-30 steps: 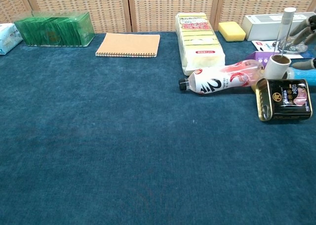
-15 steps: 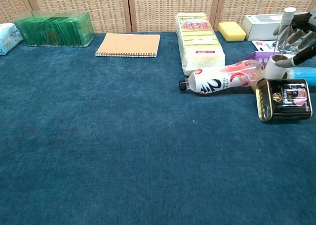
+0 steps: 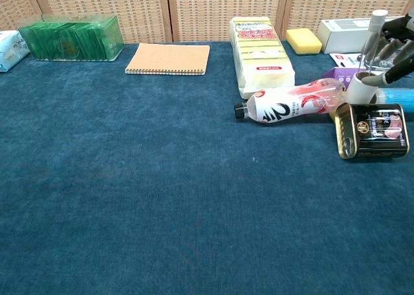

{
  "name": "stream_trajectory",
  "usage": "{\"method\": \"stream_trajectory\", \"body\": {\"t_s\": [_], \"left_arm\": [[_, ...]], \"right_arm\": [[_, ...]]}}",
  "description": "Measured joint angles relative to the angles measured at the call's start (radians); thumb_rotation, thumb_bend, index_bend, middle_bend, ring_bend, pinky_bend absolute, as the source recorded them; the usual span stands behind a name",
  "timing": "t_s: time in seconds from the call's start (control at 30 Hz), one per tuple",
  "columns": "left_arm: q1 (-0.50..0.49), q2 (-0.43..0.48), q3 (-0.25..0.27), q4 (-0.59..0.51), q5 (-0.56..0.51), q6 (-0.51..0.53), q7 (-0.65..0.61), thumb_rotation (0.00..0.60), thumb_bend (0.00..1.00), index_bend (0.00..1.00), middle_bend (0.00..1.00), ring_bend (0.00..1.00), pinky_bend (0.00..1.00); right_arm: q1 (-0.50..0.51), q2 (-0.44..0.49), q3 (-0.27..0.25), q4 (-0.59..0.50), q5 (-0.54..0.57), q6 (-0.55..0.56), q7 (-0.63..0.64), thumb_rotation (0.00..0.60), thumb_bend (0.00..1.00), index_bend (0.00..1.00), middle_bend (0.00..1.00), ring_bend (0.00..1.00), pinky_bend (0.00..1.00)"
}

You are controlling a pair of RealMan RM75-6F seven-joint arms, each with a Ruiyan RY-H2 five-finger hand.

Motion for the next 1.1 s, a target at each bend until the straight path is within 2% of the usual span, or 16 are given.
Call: {"method": "stream_trajectory", "body": {"t_s": [0.57,0.87,1.1], "left_arm": [[-0.002,0.006,0.002,-0.005,-0.001,-0.006,-0.002,0.600,0.21,0.03,0.02,0.02,0.23],[-0.003,0.006,0.003,-0.007,-0.002,-0.011,0.001,0.600,0.21,0.03,0.02,0.02,0.23],[-0.003,0.005,0.002,-0.007,-0.003,-0.012,0.003,0.600,0.21,0.03,0.02,0.02,0.23]], "right_arm": [[0.023,-0.036,0.008,0.007,0.037,0.020,-0.042,0.600,0.26,0.43,0.44,0.41,0.38],[0.032,-0.049,0.012,0.015,0.045,0.032,-0.059,0.600,0.28,0.47,0.48,0.45,0.48],[0.034,-0.053,0.012,0.016,0.045,0.046,-0.073,0.600,0.29,0.51,0.55,0.54,0.59]]}}
